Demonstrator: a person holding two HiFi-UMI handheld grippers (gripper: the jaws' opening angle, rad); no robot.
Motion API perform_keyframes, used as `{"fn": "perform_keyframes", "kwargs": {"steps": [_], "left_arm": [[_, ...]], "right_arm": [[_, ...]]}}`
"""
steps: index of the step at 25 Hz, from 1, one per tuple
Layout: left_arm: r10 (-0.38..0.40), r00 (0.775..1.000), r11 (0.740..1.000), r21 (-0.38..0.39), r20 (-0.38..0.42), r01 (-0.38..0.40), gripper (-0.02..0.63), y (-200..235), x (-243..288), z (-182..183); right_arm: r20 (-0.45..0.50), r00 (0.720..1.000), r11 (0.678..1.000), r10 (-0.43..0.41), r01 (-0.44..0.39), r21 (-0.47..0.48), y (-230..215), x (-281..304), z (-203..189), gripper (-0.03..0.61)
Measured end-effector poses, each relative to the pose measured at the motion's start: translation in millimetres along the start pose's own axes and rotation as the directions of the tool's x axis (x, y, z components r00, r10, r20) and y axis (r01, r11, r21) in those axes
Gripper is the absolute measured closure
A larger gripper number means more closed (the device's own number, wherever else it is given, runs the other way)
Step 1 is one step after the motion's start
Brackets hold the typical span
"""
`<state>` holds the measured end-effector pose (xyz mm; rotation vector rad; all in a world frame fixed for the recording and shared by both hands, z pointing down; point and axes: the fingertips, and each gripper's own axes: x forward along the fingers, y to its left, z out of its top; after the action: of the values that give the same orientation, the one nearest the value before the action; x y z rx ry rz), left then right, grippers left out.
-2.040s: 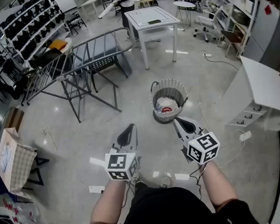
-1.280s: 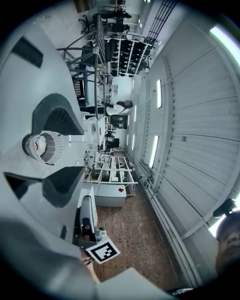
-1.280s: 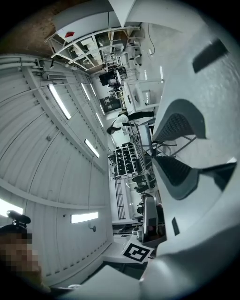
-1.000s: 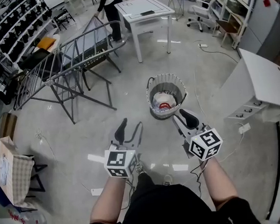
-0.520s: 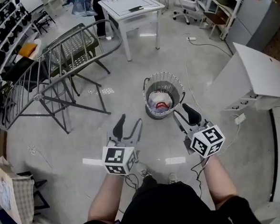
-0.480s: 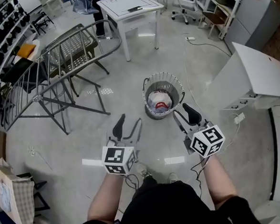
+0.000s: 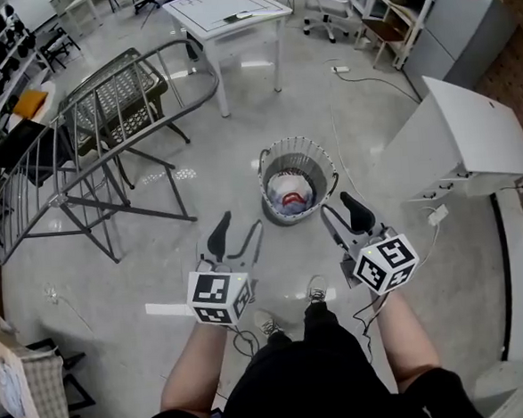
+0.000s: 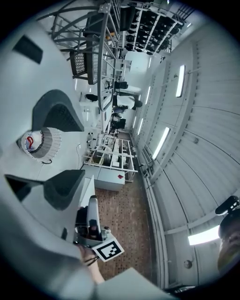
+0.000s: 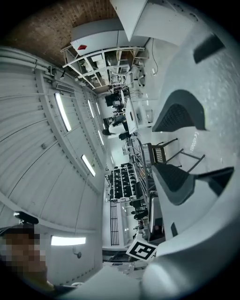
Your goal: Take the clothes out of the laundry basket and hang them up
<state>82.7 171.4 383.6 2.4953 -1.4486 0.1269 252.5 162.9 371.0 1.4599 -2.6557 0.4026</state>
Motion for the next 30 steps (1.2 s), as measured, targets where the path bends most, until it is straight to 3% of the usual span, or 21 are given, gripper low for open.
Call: {"fn": "perform_keyframes", "kwargs": {"steps": [10, 19, 30], "left_arm": [[0.079, 0.996, 0.996, 0.045, -0.031, -0.077, 0.382, 2, 50, 14], [0.169, 0.985, 0.984, 0.058, -0.034, -0.167, 0.380, -7, 140, 33], [0.198, 0.979, 0.979, 0.068, -0.055, -0.194, 0.380, -16, 204, 51]], "right_arm": [[0.005, 0.995, 0.994, 0.097, -0.097, 0.042, -49, 55, 14, 0.359], [0.009, 0.976, 0.975, 0.216, -0.216, 0.060, -129, 116, 32, 0.354], [0.021, 0.971, 0.967, 0.237, -0.238, 0.092, -188, 137, 45, 0.354]]}}
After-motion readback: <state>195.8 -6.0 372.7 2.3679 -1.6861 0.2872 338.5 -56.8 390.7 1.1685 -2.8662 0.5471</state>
